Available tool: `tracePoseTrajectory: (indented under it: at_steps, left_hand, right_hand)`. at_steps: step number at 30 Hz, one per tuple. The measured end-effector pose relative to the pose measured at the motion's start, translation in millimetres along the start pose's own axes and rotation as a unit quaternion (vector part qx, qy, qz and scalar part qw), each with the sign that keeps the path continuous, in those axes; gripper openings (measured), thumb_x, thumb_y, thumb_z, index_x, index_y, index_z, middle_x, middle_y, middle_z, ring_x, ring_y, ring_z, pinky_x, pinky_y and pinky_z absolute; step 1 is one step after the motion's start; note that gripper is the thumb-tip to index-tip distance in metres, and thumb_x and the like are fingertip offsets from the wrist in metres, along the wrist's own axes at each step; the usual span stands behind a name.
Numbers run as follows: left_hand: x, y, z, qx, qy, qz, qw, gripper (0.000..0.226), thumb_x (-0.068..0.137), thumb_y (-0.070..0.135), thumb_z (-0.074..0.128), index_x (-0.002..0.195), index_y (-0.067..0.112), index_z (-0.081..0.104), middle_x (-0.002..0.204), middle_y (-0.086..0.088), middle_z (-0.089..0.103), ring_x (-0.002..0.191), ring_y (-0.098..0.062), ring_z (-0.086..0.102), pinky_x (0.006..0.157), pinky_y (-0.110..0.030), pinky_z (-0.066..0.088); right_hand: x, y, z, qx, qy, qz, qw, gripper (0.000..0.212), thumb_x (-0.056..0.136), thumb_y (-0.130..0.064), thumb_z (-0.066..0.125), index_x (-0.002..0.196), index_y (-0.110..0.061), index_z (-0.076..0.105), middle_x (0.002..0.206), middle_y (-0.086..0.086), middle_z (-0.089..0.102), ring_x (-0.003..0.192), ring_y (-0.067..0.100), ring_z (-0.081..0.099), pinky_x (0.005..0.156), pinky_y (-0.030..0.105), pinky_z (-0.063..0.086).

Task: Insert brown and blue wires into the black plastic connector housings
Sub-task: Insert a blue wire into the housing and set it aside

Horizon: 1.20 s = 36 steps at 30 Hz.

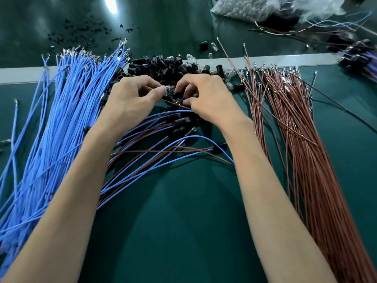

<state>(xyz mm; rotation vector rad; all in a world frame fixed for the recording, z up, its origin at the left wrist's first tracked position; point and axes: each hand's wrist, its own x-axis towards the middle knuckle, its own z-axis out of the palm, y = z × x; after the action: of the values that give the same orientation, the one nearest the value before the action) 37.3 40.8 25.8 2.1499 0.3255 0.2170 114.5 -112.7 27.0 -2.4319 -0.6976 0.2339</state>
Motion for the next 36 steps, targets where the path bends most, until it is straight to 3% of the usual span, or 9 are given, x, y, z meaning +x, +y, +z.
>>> tracePoseTrajectory:
  at_steps: [8,12,16,20,25,27,30,32,36]
  left_hand:
    - [0,1,3,0.008,0.002,-0.004,1.0,0.009,0.09,0.033,0.062,0.085,0.028,0.069,0.082,-0.002,0.069,0.07,-0.013,0.055,0.076,-0.038,0.05]
    - [-2,3,6,0.015,0.004,-0.006,1.0,0.01,0.09,0.032,0.063,0.087,0.025,0.069,0.083,-0.005,0.07,0.078,-0.022,0.063,0.081,-0.043,0.054]
    - [-2,5,5,-0.025,0.002,-0.013,1.0,0.01,0.091,0.027,0.063,0.083,0.022,0.067,0.08,-0.006,0.07,0.068,-0.011,0.066,0.074,-0.031,0.055]
    - [-3,7,6,-0.07,-0.001,-0.021,0.997,0.011,0.091,0.023,0.063,0.081,0.019,0.066,0.077,-0.006,0.069,0.07,-0.007,0.067,0.071,-0.024,0.057]
    - [-4,10,7,-0.124,-0.004,-0.023,0.992,0.01,0.091,0.016,0.063,0.081,0.018,0.064,0.075,-0.001,0.067,0.068,-0.005,0.068,0.062,-0.016,0.054]
    - [-4,10,6,-0.126,-0.003,-0.016,0.992,0.012,0.09,0.016,0.064,0.079,0.021,0.063,0.071,0.003,0.066,0.066,-0.003,0.067,0.058,-0.013,0.05]
    - [-3,9,6,-0.115,0.011,-0.004,0.993,0.014,0.087,0.019,0.067,0.075,0.025,0.065,0.064,0.009,0.062,0.056,0.0,0.058,0.053,-0.01,0.041]
    - [-2,8,5,-0.117,0.017,-0.002,0.993,0.015,0.085,0.023,0.069,0.072,0.027,0.066,0.058,0.013,0.059,0.055,-0.001,0.051,0.053,-0.012,0.038]
    - [-3,8,4,-0.129,0.017,0.003,0.992,0.014,0.083,0.027,0.071,0.069,0.028,0.068,0.053,0.017,0.057,0.054,0.0,0.047,0.051,-0.011,0.035]
  right_hand:
    - [2,1,-1,-0.016,0.002,-0.003,1.0,0.017,0.081,-0.018,0.071,0.086,-0.034,0.069,0.071,-0.016,0.051,0.074,0.007,0.051,0.087,0.037,0.049]
    - [3,0,0,-0.063,0.004,0.0,0.998,0.017,0.085,-0.023,0.068,0.078,-0.035,0.058,0.085,-0.012,0.052,0.085,0.009,0.048,0.085,0.036,0.044]
    - [0,3,-3,-0.07,0.023,-0.01,0.997,0.007,0.089,-0.017,0.063,0.089,-0.022,0.058,0.086,-0.009,0.054,0.089,0.015,0.055,0.078,0.031,0.042]
    - [-2,1,-5,-0.03,0.006,-0.005,1.0,0.013,0.082,-0.022,0.071,0.092,-0.027,0.064,0.084,-0.011,0.059,0.08,0.01,0.052,0.086,0.038,0.048]
    - [0,-8,6,-0.119,0.039,0.008,0.992,0.008,0.087,-0.03,0.067,0.093,-0.025,0.067,0.103,-0.002,0.06,0.103,0.019,0.055,0.085,0.033,0.045]
    - [0,-7,4,-0.117,0.038,0.013,0.992,0.006,0.088,-0.028,0.065,0.092,-0.023,0.065,0.103,0.001,0.063,0.1,0.022,0.057,0.08,0.03,0.044]
    - [1,0,-8,0.041,0.052,-0.003,0.998,0.004,0.089,-0.013,0.06,0.091,-0.016,0.063,0.088,0.006,0.067,0.083,0.021,0.065,0.081,0.031,0.051]
    - [-3,3,-14,0.173,0.053,-0.032,0.983,0.018,0.091,-0.003,0.054,0.093,-0.016,0.066,0.078,0.002,0.065,0.069,0.011,0.065,0.072,0.019,0.051]
    - [-7,2,-11,0.336,0.017,-0.033,0.941,0.021,0.089,0.001,0.059,0.095,-0.015,0.072,0.082,-0.003,0.07,0.073,0.003,0.064,0.072,0.016,0.05]
